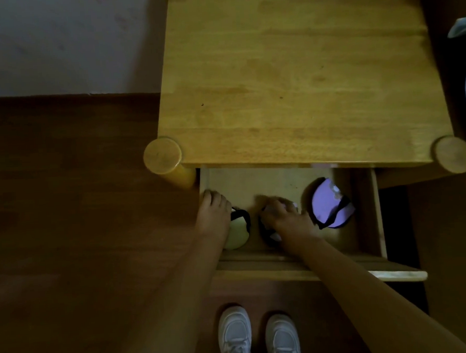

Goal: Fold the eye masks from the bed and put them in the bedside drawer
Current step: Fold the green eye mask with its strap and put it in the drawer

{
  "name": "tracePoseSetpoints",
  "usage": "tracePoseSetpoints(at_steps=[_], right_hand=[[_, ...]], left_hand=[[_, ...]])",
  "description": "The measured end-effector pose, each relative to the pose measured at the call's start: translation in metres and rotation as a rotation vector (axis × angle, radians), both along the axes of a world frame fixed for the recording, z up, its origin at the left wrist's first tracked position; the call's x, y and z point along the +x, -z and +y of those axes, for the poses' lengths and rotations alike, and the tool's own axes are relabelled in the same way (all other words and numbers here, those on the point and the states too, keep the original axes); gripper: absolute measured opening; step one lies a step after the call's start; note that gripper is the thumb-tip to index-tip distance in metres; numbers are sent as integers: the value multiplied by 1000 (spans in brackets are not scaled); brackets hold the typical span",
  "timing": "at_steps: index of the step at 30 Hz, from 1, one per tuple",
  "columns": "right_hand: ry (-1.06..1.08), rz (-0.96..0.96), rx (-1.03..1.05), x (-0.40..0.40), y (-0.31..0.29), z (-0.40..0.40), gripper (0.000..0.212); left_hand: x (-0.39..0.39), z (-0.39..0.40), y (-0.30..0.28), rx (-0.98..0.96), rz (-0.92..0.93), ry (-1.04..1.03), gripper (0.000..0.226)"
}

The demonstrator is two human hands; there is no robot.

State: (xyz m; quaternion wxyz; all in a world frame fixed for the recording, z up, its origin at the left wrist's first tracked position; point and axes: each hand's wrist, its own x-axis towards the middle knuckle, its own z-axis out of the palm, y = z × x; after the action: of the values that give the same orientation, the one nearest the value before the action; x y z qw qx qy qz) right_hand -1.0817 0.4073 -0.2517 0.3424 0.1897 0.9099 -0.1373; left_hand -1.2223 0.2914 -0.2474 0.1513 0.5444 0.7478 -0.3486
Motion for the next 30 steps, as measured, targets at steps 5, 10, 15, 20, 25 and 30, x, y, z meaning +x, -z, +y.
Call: tracePoseSetpoints(at_steps=[5,10,15,20,25,30], right_hand=[[147,109,1,3,7,2,80],[123,76,-112,14,9,6,81],[220,345,-136,11,-32,12,63],[266,608,-162,14,-112,27,53],[210,700,-131,37,-216,39,62],[258,787,-156,55,-358,57,81]], left_hand=[[0,5,-1,106,32,-46,53],[7,14,-8,162,-26,-50,62],[12,25,-46,319,-217,-134,63],[12,24,-119,538,-270,-175,61],[23,14,-220,701,-341,-196,68],[32,30,-361,831,-392,-159,81]])
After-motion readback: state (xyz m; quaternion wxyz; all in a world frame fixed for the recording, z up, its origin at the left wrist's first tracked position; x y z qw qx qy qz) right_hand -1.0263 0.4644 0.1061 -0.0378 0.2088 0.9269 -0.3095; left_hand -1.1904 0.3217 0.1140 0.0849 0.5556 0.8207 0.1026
